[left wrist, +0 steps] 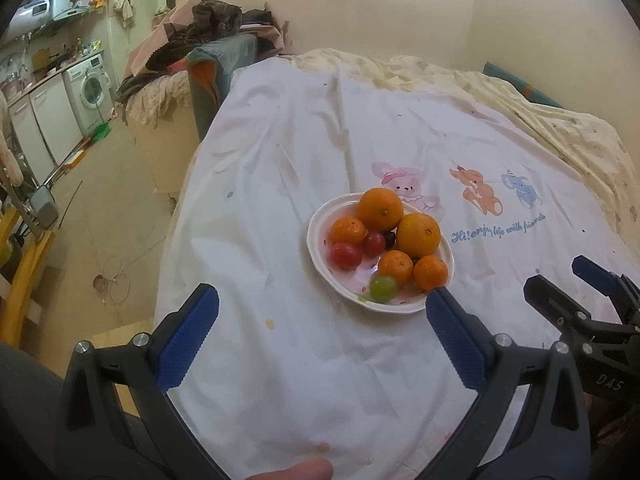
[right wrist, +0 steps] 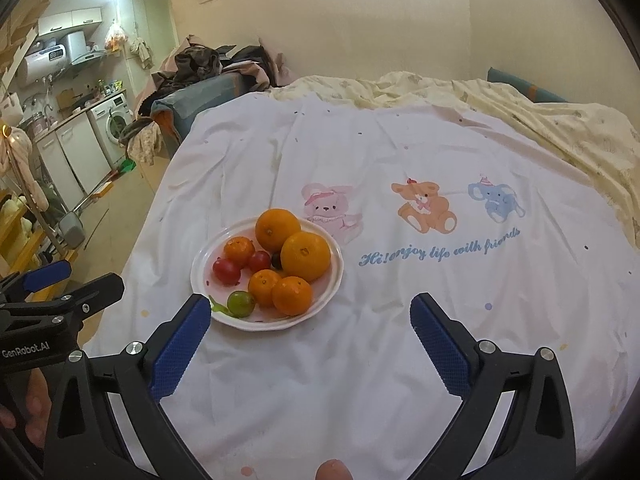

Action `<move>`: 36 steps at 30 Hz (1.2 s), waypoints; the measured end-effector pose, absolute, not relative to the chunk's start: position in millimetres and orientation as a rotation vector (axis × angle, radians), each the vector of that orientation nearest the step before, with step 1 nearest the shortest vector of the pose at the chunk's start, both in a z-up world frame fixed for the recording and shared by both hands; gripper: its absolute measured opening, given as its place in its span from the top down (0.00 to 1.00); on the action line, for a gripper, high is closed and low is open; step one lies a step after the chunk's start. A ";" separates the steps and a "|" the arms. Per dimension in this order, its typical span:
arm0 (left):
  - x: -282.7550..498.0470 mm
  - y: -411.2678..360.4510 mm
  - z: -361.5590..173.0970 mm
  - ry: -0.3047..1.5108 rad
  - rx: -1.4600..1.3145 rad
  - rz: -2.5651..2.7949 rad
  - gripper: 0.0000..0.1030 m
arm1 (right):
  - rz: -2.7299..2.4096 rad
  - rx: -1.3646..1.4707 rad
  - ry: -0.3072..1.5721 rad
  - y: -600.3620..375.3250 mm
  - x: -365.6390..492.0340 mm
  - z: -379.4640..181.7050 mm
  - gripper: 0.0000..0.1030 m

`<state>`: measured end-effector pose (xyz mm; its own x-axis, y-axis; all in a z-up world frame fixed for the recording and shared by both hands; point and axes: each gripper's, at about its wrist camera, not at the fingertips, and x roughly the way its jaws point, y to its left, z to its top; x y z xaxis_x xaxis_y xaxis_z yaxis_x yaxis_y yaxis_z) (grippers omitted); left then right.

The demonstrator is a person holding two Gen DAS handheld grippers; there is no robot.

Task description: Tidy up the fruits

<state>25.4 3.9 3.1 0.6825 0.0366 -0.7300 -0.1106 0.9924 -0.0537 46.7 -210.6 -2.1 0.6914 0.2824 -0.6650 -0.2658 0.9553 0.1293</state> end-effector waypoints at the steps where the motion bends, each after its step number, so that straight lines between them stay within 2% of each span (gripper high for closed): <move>1: 25.7 3.8 3.0 0.817 -0.098 0.081 0.01 | 0.306 0.024 0.744 -210.9 46.5 -1.2 0.01; 36: 26.5 6.1 3.5 0.824 -0.110 0.090 0.01 | 0.295 0.039 0.755 -214.2 49.2 -4.6 0.00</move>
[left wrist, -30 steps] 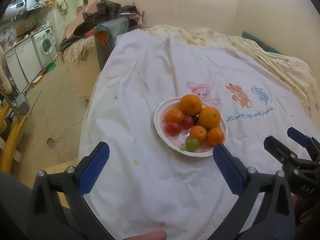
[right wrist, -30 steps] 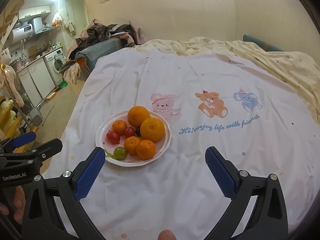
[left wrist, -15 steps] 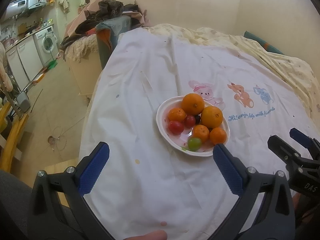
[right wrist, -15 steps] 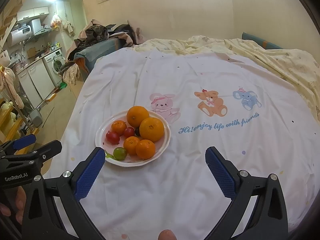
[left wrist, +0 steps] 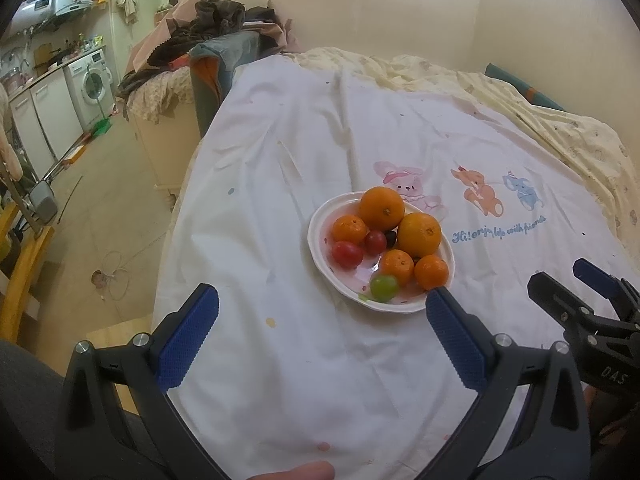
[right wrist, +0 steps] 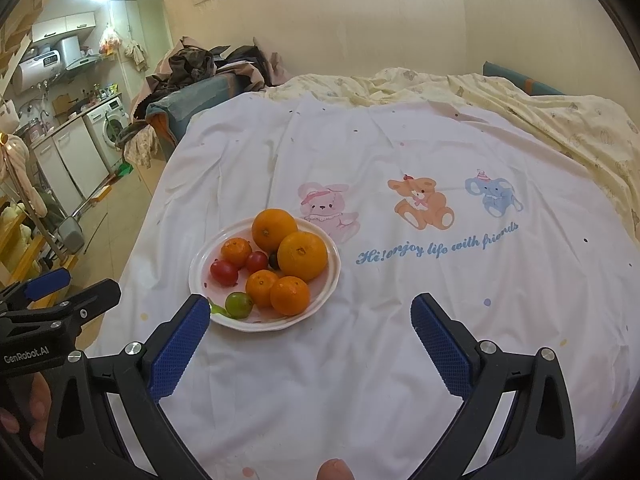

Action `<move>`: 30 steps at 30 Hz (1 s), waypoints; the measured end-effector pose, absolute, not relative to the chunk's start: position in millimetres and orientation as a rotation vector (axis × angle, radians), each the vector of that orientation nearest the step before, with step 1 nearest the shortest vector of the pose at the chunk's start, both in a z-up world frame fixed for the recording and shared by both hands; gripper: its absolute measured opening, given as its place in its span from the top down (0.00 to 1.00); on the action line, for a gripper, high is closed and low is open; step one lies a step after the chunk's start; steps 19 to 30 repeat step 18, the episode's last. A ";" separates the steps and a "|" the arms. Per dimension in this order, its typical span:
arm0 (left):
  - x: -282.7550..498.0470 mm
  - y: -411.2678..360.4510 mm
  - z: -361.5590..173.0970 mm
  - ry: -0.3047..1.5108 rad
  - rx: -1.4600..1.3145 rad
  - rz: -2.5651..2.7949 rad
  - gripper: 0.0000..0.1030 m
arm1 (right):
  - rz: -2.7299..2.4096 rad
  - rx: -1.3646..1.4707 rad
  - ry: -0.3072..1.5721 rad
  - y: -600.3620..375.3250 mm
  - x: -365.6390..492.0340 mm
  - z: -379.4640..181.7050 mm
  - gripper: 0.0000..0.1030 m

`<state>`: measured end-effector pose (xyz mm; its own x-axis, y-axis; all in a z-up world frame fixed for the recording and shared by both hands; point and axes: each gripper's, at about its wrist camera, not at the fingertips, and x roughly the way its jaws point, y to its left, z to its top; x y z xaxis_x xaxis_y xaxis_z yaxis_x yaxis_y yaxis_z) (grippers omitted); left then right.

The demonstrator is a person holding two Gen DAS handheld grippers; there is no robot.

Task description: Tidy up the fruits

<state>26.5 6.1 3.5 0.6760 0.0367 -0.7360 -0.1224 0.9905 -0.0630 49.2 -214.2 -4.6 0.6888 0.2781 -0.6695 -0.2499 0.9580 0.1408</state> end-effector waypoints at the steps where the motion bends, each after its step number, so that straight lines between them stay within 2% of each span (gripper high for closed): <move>1: 26.5 6.1 3.0 0.824 -0.110 0.089 0.01 | 0.295 0.039 0.757 -214.4 48.9 -4.8 0.00; 30: 27.1 4.4 2.0 0.827 -0.108 0.097 0.01 | 0.289 0.046 0.762 -216.3 49.6 -5.5 0.00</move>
